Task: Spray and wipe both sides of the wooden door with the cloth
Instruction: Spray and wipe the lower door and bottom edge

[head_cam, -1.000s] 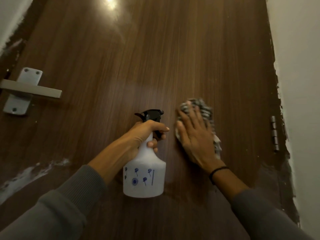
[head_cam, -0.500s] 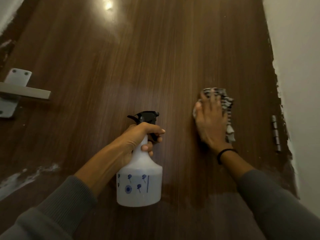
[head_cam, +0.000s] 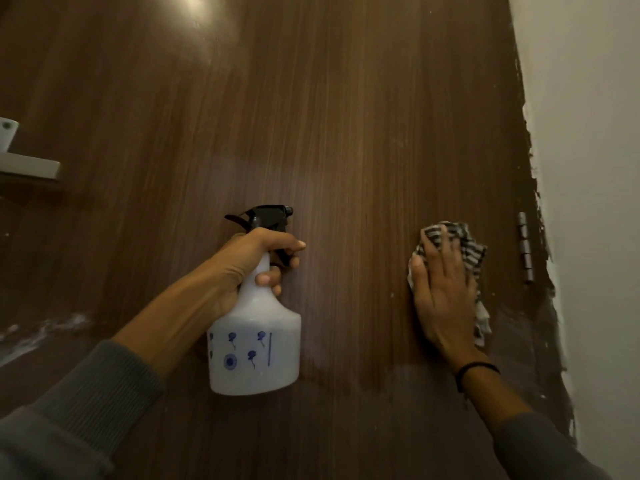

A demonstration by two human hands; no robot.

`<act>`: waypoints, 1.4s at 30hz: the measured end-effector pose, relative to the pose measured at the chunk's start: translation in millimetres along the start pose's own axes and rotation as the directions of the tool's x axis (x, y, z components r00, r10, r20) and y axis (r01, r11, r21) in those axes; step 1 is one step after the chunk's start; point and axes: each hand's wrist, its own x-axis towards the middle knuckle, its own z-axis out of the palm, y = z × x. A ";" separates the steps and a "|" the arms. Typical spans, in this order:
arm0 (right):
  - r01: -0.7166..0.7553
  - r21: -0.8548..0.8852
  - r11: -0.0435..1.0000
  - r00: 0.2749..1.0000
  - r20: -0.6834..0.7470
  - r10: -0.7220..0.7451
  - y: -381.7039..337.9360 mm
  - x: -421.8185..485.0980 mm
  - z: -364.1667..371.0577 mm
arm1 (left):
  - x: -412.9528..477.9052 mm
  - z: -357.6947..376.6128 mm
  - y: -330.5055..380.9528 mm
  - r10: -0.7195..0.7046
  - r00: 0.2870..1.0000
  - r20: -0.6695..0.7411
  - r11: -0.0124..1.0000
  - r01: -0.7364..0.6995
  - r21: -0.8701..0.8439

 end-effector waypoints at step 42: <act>0.147 0.086 0.985 0.967 0.195 -0.161 59.2 -5.8 -29.7 | 53.7 187.7 -34.4 -0.041 0.991 0.126 0.943 -0.003 0.332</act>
